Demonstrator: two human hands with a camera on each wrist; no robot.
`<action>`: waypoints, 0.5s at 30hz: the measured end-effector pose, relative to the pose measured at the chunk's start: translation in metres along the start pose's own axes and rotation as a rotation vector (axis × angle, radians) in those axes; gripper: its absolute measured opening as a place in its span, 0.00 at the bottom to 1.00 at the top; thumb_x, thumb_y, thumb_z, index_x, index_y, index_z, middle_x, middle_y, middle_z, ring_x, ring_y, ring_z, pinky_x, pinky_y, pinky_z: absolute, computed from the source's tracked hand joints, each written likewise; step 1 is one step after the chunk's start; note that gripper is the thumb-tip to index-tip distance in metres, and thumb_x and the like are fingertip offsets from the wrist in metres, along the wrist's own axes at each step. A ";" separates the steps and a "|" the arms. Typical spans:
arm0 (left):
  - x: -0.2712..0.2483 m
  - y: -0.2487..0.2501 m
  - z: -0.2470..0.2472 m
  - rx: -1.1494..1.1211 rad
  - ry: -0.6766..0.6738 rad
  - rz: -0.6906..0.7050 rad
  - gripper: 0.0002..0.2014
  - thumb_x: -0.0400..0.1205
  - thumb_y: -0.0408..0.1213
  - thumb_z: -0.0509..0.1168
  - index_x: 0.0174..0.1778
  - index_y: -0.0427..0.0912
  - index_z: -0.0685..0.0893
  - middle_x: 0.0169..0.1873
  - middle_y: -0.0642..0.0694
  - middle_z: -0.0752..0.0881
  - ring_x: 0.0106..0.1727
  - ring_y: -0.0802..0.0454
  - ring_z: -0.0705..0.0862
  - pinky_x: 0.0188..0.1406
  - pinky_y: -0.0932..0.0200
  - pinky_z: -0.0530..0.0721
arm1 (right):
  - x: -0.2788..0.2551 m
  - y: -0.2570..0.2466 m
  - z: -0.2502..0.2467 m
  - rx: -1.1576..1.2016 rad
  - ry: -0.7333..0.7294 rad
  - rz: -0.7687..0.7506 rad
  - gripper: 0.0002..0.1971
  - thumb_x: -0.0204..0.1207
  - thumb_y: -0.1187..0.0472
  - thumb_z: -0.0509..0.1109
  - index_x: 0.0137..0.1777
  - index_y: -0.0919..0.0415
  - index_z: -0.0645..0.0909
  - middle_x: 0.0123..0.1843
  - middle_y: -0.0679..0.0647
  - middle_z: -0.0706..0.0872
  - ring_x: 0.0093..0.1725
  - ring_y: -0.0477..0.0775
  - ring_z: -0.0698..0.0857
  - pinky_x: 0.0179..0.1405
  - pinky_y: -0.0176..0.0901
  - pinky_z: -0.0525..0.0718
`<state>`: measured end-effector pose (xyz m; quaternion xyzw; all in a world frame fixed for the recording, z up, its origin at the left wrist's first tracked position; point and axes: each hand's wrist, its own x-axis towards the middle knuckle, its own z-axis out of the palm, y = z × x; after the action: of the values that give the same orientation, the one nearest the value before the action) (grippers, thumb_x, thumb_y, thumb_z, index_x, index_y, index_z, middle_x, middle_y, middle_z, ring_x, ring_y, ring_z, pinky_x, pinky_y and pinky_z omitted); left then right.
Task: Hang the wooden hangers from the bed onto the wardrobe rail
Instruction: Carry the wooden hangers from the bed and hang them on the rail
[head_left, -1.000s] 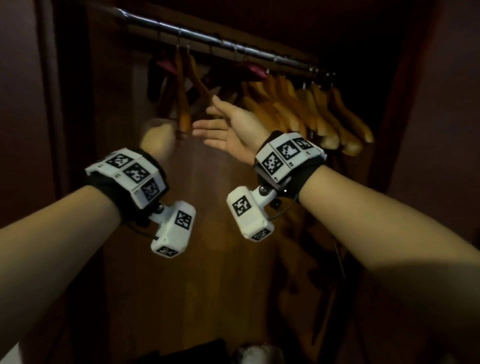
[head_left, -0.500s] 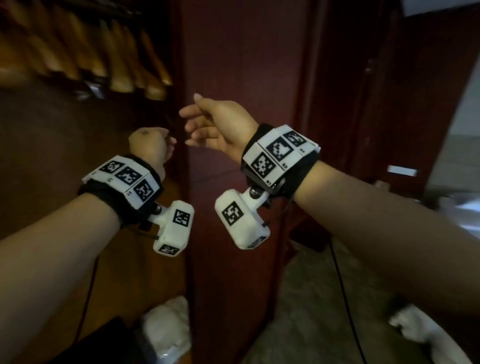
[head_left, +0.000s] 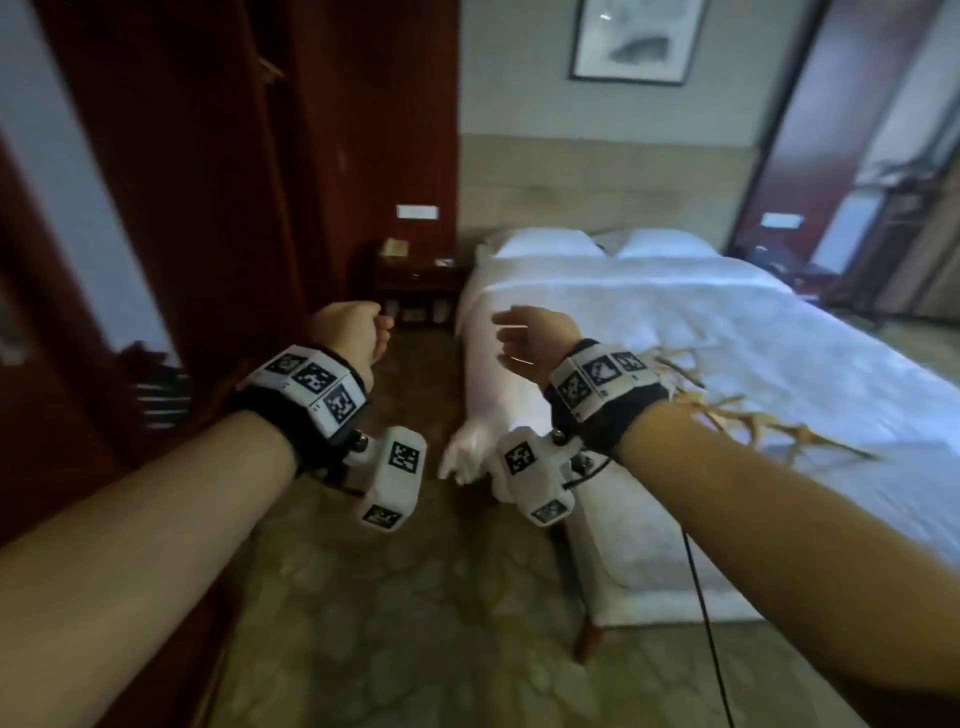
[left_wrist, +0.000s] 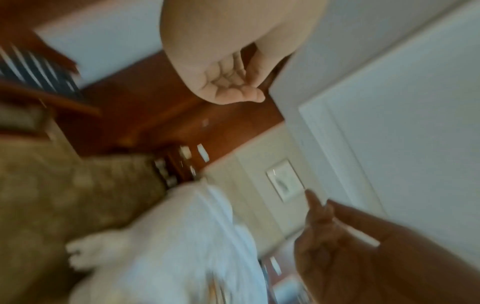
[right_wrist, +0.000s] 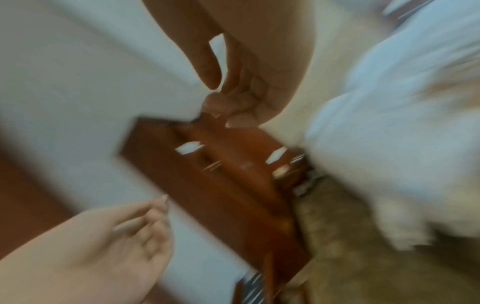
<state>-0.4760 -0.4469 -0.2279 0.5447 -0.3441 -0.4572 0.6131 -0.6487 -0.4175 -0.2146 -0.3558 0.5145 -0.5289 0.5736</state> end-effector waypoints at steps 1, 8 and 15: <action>0.006 -0.013 0.032 0.010 -0.052 -0.026 0.12 0.84 0.30 0.58 0.35 0.41 0.77 0.08 0.55 0.76 0.09 0.64 0.71 0.11 0.74 0.68 | 0.012 0.000 -0.031 0.004 0.078 0.015 0.16 0.84 0.63 0.54 0.36 0.63 0.76 0.27 0.54 0.74 0.25 0.49 0.69 0.28 0.37 0.72; 0.056 -0.079 0.224 0.047 -0.319 -0.124 0.15 0.83 0.28 0.57 0.29 0.40 0.74 0.06 0.53 0.74 0.07 0.62 0.68 0.08 0.74 0.64 | 0.102 -0.011 -0.202 0.060 0.489 0.052 0.16 0.83 0.63 0.57 0.33 0.61 0.76 0.14 0.51 0.76 0.18 0.47 0.72 0.23 0.35 0.74; 0.110 -0.145 0.372 0.124 -0.434 -0.289 0.12 0.82 0.29 0.60 0.31 0.39 0.76 0.08 0.54 0.77 0.12 0.60 0.73 0.11 0.75 0.69 | 0.171 -0.005 -0.342 0.101 0.794 0.122 0.18 0.85 0.63 0.53 0.34 0.62 0.75 0.22 0.53 0.76 0.17 0.47 0.72 0.20 0.32 0.73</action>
<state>-0.8075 -0.6800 -0.3152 0.5141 -0.4135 -0.6239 0.4189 -0.9954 -0.5377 -0.3209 -0.0641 0.6897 -0.6147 0.3773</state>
